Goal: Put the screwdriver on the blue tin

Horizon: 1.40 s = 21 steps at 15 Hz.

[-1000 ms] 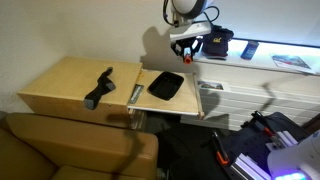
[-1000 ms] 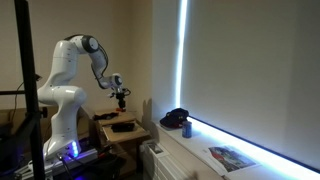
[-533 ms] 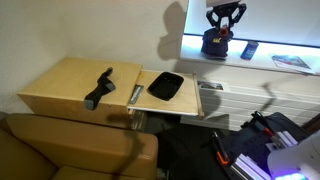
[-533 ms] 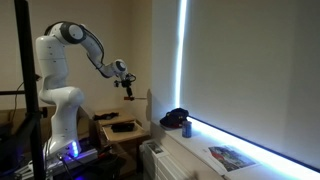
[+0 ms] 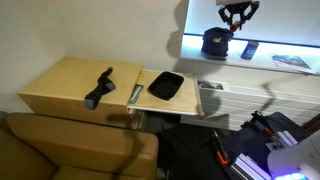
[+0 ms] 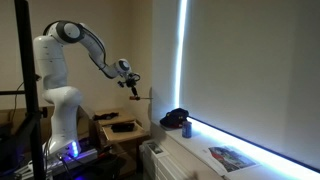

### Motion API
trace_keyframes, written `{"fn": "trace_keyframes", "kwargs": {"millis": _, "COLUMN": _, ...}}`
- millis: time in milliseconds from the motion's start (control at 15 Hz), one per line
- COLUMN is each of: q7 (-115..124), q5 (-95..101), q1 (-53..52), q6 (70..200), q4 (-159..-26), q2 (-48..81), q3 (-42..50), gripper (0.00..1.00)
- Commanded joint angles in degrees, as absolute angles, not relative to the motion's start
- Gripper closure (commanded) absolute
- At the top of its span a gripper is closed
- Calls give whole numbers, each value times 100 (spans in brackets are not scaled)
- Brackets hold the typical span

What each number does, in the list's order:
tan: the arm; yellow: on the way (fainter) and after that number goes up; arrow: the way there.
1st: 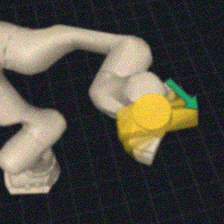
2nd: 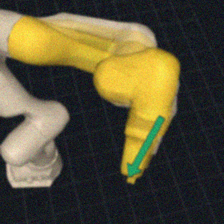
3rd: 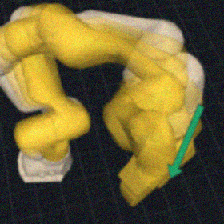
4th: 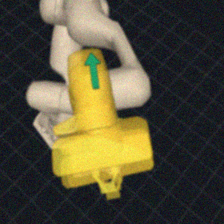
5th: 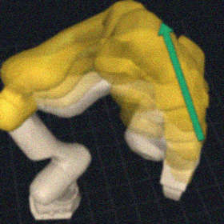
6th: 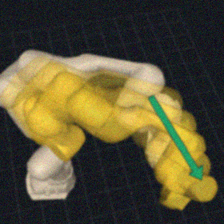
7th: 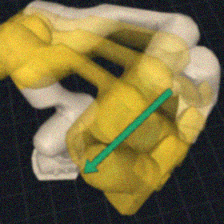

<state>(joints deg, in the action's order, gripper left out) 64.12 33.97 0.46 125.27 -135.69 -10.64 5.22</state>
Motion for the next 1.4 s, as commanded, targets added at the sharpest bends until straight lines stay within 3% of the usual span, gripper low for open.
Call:
{"fn": "trace_keyframes", "kwargs": {"millis": 0, "q7": 6734, "q5": 3895, "q1": 939, "q6": 12994, "q4": -13176, "q2": -742, "q3": 833, "gripper": 91}}
{"fn": "trace_keyframes", "kwargs": {"millis": 267, "q7": 6963, "q5": 3406, "q1": 1458, "q6": 13386, "q4": -12333, "q2": 95, "q3": 1327, "gripper": 91}}
{"fn": "trace_keyframes", "kwargs": {"millis": 333, "q7": 6784, "q5": 3728, "q1": 1416, "q6": 13311, "q4": -12835, "q2": -447, "q3": 1260, "gripper": 66}}
{"fn": "trace_keyframes", "kwargs": {"millis": 533, "q7": 6859, "q5": 3485, "q1": 1444, "q6": 13349, "q4": -12429, "q2": 16, "q3": 1405, "gripper": 66}}
{"fn": "trace_keyframes", "kwargs": {"millis": 600, "q7": 7264, "q5": 3793, "q1": 1404, "q6": 13437, "q4": -12383, "q2": 197, "q3": 1382, "gripper": 91}}
{"fn": "trace_keyframes", "kwargs": {"millis": 1333, "q7": 9568, "q5": 2815, "q1": 1327, "q6": 12853, "q4": -9769, "q2": 2718, "q3": 1775, "gripper": 91}}
